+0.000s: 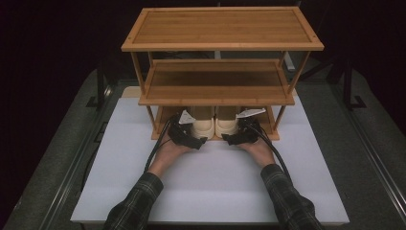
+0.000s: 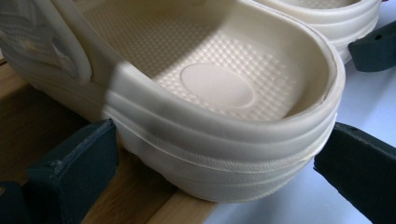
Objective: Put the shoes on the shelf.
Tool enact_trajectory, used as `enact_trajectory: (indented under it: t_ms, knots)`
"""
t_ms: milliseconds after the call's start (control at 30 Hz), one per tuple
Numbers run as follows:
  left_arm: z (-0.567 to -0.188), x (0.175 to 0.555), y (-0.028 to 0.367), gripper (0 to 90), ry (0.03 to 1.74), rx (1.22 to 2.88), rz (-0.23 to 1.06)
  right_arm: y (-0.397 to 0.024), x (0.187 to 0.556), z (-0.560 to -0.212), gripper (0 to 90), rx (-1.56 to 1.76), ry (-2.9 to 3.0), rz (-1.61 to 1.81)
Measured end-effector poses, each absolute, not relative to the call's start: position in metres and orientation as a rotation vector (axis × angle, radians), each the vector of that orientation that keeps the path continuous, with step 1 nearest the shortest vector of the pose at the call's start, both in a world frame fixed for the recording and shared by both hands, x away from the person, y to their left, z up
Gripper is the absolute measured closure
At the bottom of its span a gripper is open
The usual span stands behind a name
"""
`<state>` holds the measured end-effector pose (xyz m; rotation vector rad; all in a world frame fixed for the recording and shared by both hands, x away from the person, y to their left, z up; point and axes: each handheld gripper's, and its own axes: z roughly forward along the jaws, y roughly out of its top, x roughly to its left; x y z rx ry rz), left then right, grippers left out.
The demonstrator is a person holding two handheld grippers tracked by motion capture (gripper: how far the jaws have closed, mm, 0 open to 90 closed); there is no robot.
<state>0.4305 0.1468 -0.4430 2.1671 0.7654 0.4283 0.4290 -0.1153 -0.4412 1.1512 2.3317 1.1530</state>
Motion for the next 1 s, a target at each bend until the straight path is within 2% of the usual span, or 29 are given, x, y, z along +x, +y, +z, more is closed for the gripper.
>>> enact_trajectory:
  t_ms: [333,567,1000]
  knots:
    - [-0.446,0.434,0.144,0.6,0.79,2.134,0.448,-0.118,0.43,-0.444,5.0,1.158,2.327,1.148]
    - [-0.44,0.43,0.151,0.6,0.798,2.146,0.388,-0.122,0.426,-0.439,4.4,1.154,2.326,1.177]
    - [-0.416,0.398,0.18,0.6,0.758,2.176,0.353,-0.146,0.399,-0.421,2.1,1.185,2.314,1.152]
